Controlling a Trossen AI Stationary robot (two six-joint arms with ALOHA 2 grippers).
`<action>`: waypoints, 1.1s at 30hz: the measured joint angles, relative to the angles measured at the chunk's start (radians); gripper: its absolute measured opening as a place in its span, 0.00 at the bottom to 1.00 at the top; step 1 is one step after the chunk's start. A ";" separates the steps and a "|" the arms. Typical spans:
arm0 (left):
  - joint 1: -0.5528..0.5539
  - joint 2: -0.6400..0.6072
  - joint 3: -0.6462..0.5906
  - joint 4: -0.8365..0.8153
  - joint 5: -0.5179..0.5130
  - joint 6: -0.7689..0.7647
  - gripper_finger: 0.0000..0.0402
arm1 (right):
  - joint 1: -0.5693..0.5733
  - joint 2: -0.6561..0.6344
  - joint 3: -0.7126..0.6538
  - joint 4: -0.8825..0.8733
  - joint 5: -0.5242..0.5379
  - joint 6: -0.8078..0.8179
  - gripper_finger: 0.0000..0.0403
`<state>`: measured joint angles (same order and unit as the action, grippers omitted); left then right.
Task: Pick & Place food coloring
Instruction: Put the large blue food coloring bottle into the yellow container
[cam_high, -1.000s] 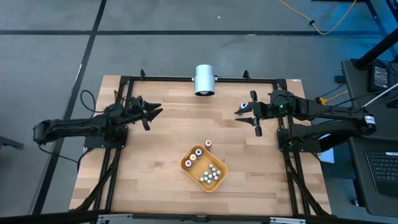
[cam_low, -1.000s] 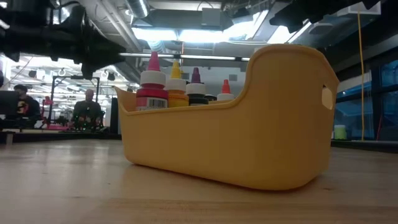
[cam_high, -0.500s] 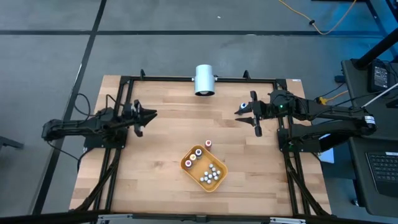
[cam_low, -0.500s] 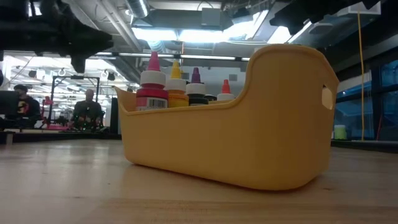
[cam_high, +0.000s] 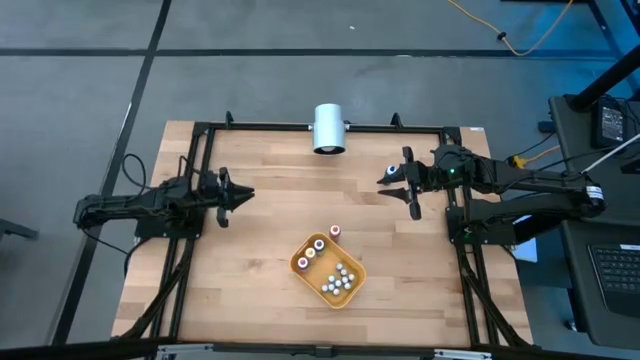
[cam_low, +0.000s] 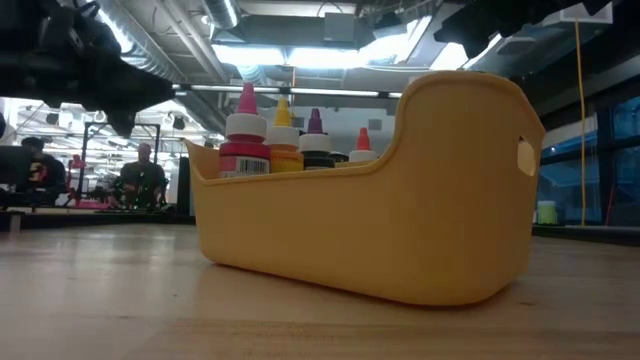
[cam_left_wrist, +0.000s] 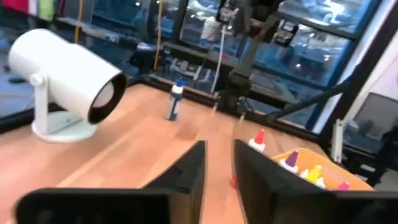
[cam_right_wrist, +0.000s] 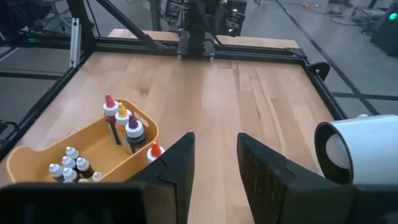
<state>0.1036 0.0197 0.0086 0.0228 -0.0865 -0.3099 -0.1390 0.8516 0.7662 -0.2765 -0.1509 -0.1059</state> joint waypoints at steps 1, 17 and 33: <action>0.000 -0.001 0.000 0.002 -0.008 0.014 0.18 | 0.000 0.000 0.000 -0.001 0.000 0.000 0.30; 0.000 0.022 0.000 -0.005 0.037 0.088 0.15 | 0.000 -0.001 0.000 0.003 0.000 -0.003 0.30; 0.001 0.022 0.000 -0.005 0.034 0.061 0.15 | 0.000 0.011 0.000 0.011 0.000 0.290 0.30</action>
<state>0.1047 0.0418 0.0086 0.0181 -0.0521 -0.2491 -0.1387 0.8629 0.7662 -0.2653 -0.1508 0.1843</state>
